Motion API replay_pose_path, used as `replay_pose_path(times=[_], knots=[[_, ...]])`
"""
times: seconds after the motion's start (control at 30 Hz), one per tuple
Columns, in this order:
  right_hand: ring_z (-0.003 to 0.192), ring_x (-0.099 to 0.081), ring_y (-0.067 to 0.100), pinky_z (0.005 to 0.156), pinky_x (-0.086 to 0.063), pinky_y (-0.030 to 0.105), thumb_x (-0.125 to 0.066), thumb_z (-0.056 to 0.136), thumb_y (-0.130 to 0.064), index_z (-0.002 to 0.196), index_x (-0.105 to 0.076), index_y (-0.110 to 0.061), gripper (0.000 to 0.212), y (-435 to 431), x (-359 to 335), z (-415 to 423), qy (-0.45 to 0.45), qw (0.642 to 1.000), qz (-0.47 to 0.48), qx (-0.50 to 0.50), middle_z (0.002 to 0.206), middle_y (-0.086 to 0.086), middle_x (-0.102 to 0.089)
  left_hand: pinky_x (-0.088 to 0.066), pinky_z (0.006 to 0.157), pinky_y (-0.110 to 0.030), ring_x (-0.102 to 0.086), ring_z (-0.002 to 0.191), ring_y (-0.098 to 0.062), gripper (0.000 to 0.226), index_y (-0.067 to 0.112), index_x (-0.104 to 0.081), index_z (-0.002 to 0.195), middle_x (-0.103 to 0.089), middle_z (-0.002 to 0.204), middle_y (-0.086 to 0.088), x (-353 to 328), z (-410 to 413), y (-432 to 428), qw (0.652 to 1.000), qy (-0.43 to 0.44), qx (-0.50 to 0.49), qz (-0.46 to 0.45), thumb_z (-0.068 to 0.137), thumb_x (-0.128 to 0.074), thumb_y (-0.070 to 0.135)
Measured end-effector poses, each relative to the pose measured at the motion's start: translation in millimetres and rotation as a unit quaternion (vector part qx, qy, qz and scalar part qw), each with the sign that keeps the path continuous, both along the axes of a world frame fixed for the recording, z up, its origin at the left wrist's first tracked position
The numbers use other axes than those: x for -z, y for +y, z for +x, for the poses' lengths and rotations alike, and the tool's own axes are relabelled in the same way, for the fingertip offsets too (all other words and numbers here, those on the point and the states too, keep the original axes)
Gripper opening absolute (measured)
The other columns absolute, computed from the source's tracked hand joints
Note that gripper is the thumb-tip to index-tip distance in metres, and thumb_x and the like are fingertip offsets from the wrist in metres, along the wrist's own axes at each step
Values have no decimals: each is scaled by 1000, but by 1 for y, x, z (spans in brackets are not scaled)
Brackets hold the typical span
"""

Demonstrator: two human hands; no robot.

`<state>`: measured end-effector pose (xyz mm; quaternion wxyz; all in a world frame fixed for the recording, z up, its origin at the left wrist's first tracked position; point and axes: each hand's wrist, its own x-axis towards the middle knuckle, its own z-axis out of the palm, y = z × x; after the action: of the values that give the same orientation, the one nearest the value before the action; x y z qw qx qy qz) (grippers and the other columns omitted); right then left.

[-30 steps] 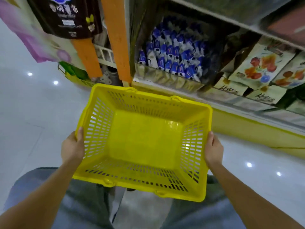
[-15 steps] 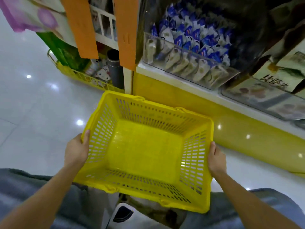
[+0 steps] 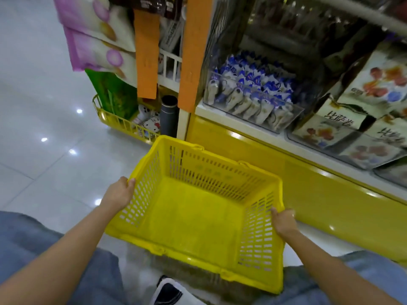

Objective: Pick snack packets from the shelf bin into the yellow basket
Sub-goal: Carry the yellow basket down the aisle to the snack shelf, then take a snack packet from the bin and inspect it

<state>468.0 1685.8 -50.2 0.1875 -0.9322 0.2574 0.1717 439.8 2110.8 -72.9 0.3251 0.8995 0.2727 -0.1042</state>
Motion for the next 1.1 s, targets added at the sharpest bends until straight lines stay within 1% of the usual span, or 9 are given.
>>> replay_pose_path(times=[0.1, 0.2, 0.37, 0.47, 0.57, 0.63, 0.77, 0.97, 1.1], knots=[[130, -38, 35, 99, -33, 32, -40, 98, -33, 129, -25, 14, 59, 14, -18, -3, 40, 995, -72, -60, 138, 29, -36, -40, 88, -39, -49, 114, -43, 41, -8, -43, 120, -51, 123, -34, -20, 7, 2, 997, 70, 35, -4, 98, -40, 26], [129, -38, 33, 101, -32, 35, -47, 94, -37, 133, -26, 6, 61, 31, -56, 4, -12, 985, -124, -123, 137, 22, -37, -37, 94, -36, -45, 122, -38, 46, -5, -35, 130, -44, 134, -28, -55, 20, -7, 991, 86, 95, 27, 98, -41, 28], [117, -49, 24, 96, -37, 32, -49, 95, -22, 130, -43, -7, 38, 68, -143, 36, -255, 922, 6, -293, 128, 10, -48, -37, 94, -40, -45, 119, -34, 39, 5, -42, 131, -47, 130, -19, -129, 56, -42, 972, -131, 179, 75, 97, -43, 25], [97, -51, 10, 83, -40, 22, -48, 95, -22, 124, -51, -13, 30, 101, -195, 71, -351, 872, 51, -336, 115, 2, -53, -40, 95, -41, -44, 118, -27, 40, 12, -39, 134, -45, 129, -9, -173, 83, -66, 929, -253, 251, 95, 97, -42, 27], [94, -48, 5, 80, -35, 15, -49, 95, -20, 121, -55, -14, 28, 135, -229, 118, -388, 854, 78, -338, 114, 2, -56, -37, 98, -36, -42, 120, -22, 42, 15, -37, 137, -43, 133, -4, -208, 112, -89, 882, -341, 304, 119, 97, -42, 29], [99, -51, 9, 79, -34, 12, -49, 95, -17, 122, -57, -11, 29, 156, -240, 152, -393, 853, 77, -335, 119, 5, -58, -33, 100, -34, -38, 125, -21, 44, 15, -34, 140, -40, 138, -4, -220, 131, -101, 858, -372, 323, 145, 98, -41, 28], [109, -56, 19, 86, -40, 22, -50, 95, -20, 121, -58, -11, 29, 190, -235, 214, -323, 884, 69, -332, 122, 7, -60, -25, 104, -30, -27, 133, -20, 50, 14, -26, 144, -34, 144, -4, -215, 159, -106, 834, -360, 365, 206, 98, -40, 27], [93, -62, 23, 70, -42, 27, -56, 91, -27, 93, -68, -8, 23, 212, -214, 261, -202, 902, 31, -380, 97, 10, -68, -20, 104, -27, -21, 135, -19, 51, 14, -23, 145, -32, 143, -3, -202, 167, -101, 815, -367, 383, 233, 98, -39, 26], [86, -65, 24, 80, -53, 39, -62, 86, -23, 89, -70, -2, 22, 208, -213, 267, -207, 905, 21, -370, 91, 13, -71, -18, 100, -25, -23, 133, -18, 49, 16, -26, 143, -34, 140, -1, -205, 167, -103, 810, -383, 381, 229, 98, -38, 29]])
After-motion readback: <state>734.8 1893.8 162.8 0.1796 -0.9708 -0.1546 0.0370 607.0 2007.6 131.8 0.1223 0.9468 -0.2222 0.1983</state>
